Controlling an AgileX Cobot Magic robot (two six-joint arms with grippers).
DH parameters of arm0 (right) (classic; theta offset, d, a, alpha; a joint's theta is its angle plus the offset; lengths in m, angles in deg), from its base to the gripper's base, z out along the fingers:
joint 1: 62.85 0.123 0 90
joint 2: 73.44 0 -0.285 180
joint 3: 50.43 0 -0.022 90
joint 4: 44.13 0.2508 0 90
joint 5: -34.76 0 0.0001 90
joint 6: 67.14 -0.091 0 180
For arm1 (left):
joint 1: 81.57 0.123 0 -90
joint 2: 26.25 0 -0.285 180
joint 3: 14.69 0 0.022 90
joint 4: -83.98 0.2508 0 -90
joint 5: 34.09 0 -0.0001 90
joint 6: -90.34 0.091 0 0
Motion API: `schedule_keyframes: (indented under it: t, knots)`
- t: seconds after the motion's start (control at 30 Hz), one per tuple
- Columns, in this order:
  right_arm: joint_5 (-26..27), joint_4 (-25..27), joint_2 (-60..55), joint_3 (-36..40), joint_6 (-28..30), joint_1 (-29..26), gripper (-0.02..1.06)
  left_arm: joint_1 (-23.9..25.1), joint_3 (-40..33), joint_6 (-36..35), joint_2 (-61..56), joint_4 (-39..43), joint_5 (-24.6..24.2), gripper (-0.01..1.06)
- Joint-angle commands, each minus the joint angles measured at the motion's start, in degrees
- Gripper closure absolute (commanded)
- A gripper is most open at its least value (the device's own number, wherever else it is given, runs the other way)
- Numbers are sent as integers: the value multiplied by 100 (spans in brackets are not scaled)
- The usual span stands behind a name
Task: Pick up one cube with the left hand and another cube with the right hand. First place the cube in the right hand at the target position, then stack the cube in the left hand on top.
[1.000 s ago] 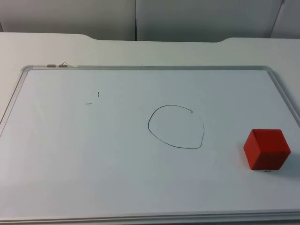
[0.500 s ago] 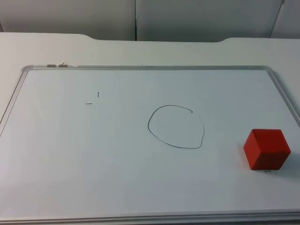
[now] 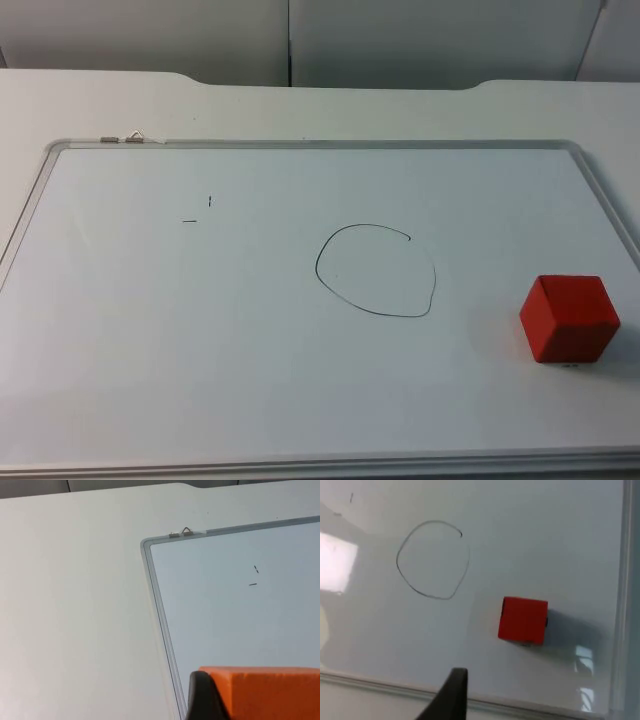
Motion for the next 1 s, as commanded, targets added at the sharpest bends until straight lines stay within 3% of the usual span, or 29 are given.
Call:
schedule_keyframes:
  t: [0.0, 0.03, 0.13, 0.27, 0.83, 0.97]
  knots:
    - [116, -877, -372, -51, -947, 667, 4, -49, -42, -25, -44, 31, 117, 105]
    - [116, -877, -372, -51, -947, 667, 4, -49, -42, -25, -44, 31, 117, 105]
    - [216, -2137, -1037, -18, -2497, 1737, 4, -49, -41, -25, -44, 18, 117, 105]
    - [593, -2393, -1583, -18, -2949, 2240, 4, -49, -41, -25, -44, 6, 117, 105]
    - [1936, -3045, -3683, -18, -4188, 2256, 4, -49, -41, -25, -44, -29, 117, 105]
    - [2213, -3020, -4182, -18, -4239, 1962, 4, -49, -41, -14, -44, -30, 117, 105]
